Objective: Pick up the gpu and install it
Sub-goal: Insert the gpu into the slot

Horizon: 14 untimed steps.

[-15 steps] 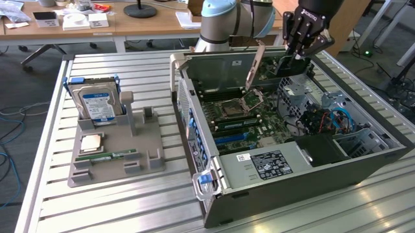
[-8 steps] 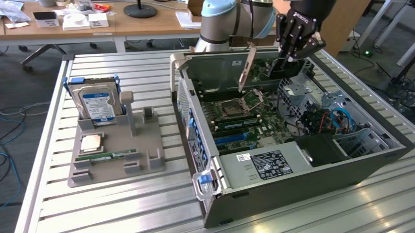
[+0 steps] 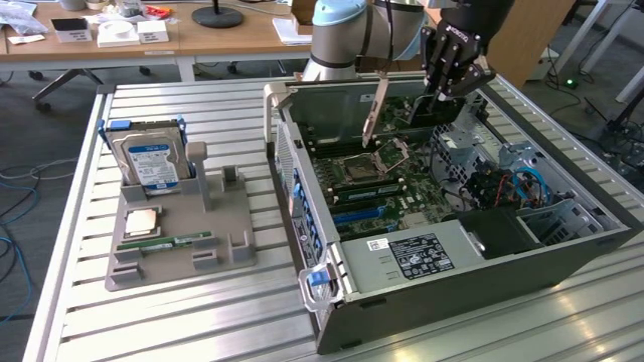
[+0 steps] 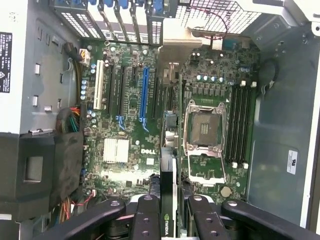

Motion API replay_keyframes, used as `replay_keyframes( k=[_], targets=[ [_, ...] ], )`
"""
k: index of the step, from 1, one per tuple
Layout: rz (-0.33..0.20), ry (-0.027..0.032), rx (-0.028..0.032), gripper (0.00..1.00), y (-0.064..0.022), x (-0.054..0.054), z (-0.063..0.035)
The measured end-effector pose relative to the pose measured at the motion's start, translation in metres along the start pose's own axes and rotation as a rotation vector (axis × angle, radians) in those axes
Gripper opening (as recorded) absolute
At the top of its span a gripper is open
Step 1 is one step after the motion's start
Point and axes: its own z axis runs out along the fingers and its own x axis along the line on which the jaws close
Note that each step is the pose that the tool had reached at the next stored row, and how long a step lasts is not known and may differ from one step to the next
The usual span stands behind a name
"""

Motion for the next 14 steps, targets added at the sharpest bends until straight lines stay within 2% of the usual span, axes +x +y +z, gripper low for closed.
replay_keyframes(
  k=[9,14],
  targets=[
    [0.009,-0.0003,0.0049,0.26,0.0006,0.0019,0.0073],
    [0.015,-0.0002,0.0054,0.26,0.0008,0.0031,0.0090]
  ],
)
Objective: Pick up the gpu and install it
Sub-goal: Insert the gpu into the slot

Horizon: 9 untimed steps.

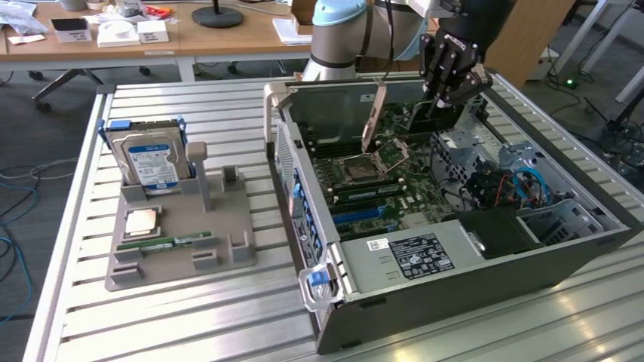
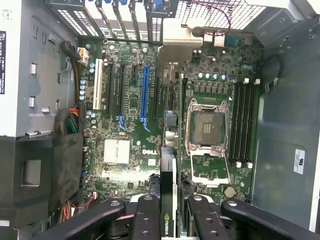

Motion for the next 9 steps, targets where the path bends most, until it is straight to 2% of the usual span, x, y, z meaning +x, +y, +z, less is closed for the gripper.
replay_keyframes(
  k=[9],
  targets=[
    [0.000,-0.0002,0.0001,0.26,0.0003,0.0058,0.0003]
  ],
)
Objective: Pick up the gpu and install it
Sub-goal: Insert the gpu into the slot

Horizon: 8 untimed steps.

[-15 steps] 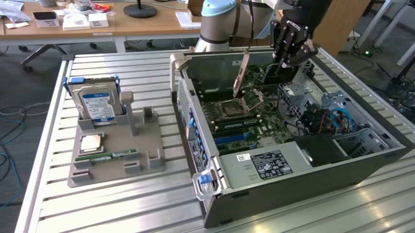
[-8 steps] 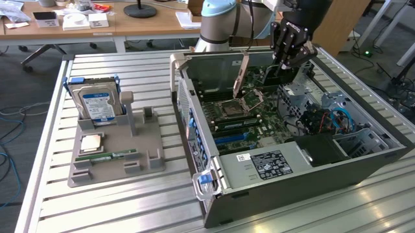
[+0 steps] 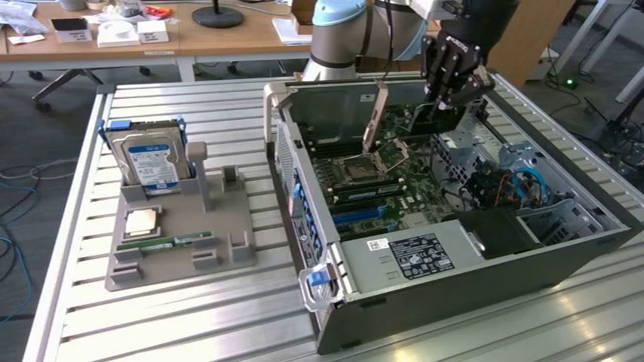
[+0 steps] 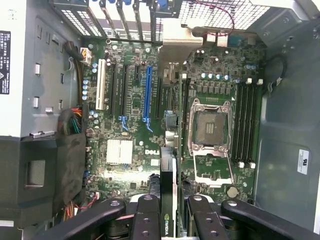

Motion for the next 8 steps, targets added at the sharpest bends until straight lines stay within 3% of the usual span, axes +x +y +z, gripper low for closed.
replay_keyframes(
  k=[8],
  targets=[
    [0.000,0.0000,0.0000,0.26,-0.0002,0.0006,0.0078]
  ],
)
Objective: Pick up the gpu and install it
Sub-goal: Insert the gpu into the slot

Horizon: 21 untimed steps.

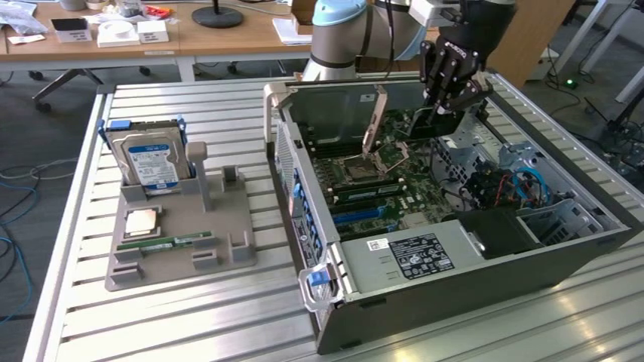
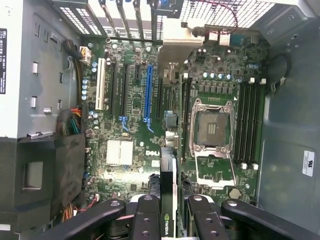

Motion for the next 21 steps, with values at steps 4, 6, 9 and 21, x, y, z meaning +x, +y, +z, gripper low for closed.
replay_keyframes(
  k=[4,6,9,21],
  targets=[
    [0.000,0.0003,-0.0001,0.26,0.0000,0.0001,0.0022],
    [0.000,0.0002,-0.0001,0.26,0.0000,0.0001,0.0023],
    [0.000,0.0001,0.0000,0.26,0.0000,0.0001,0.0024],
    [0.000,0.0001,0.0000,0.26,-0.0002,0.0002,0.0064]
  ],
)
